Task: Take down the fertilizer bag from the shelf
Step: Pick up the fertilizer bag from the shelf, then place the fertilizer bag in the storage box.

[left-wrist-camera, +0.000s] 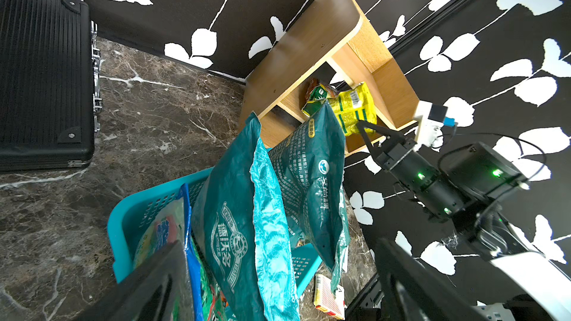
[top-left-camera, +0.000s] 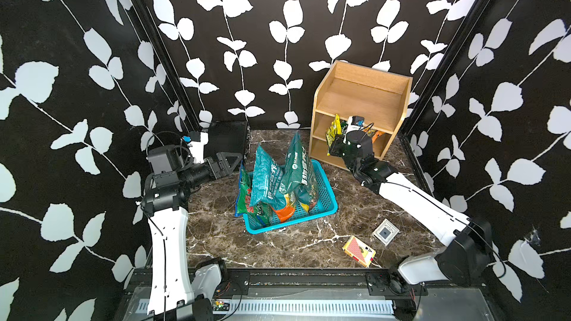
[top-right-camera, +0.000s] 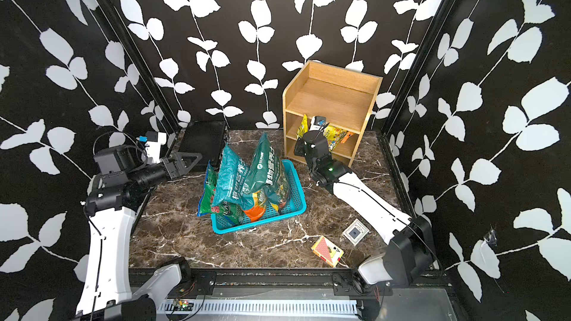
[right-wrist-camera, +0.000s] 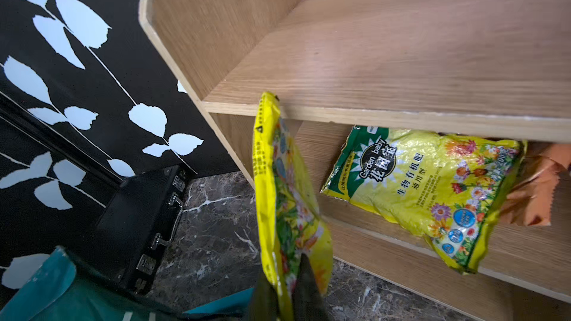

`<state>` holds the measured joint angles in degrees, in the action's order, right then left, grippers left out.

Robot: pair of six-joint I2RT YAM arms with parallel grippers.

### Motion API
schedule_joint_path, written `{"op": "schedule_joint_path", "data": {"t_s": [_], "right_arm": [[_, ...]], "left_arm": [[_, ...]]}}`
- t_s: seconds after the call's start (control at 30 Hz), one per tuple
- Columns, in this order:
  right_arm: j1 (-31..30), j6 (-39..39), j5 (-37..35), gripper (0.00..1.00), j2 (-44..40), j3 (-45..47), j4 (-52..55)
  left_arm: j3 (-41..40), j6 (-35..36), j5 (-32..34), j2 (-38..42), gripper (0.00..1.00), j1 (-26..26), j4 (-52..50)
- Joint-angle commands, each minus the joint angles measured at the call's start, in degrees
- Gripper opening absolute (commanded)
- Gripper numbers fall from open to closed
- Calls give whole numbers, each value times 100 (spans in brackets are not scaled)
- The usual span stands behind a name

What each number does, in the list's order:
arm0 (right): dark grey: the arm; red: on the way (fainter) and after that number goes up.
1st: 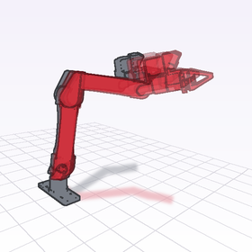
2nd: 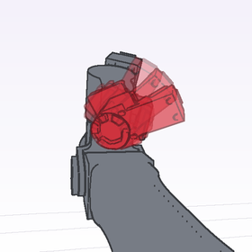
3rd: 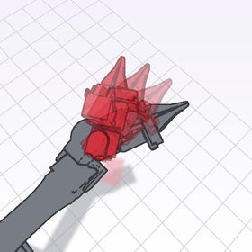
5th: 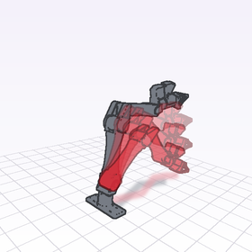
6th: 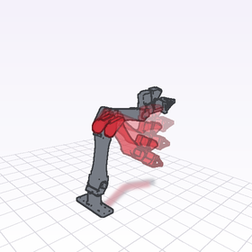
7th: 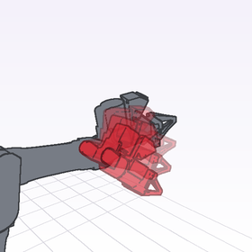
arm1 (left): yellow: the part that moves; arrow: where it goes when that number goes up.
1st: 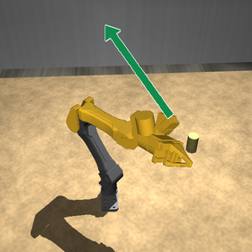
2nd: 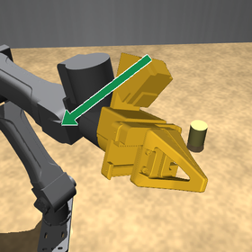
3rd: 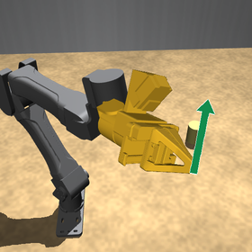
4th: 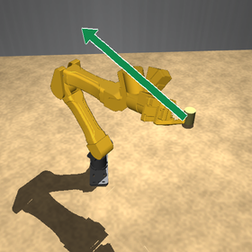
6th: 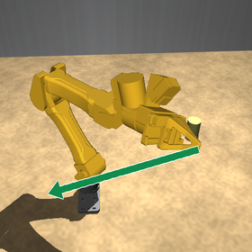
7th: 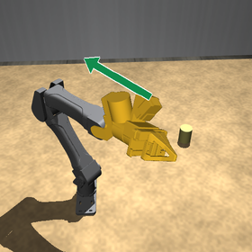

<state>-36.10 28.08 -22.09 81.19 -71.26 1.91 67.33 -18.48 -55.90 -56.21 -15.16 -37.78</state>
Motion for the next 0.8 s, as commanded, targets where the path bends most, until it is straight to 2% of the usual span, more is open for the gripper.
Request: {"op": "schedule_joint_path", "data": {"t_s": [0.0,0.23,0.5,0.77], "right_arm": [[-324,-567,-462,0,-407,22,-391],[-773,-891,-568,0,-993,382,-270],[-905,-729,-367,0,-1534,1001,-233],[-1157,-542,-542,0,-1621,1546,-395]], "left_arm": [[-44,-6,-69,79,99,-14,114],[-45,-6,-77,70,99,-18,117],[-53,-14,-92,73,99,-14,122],[-36,9,-106,77,99,-22,105]]}}
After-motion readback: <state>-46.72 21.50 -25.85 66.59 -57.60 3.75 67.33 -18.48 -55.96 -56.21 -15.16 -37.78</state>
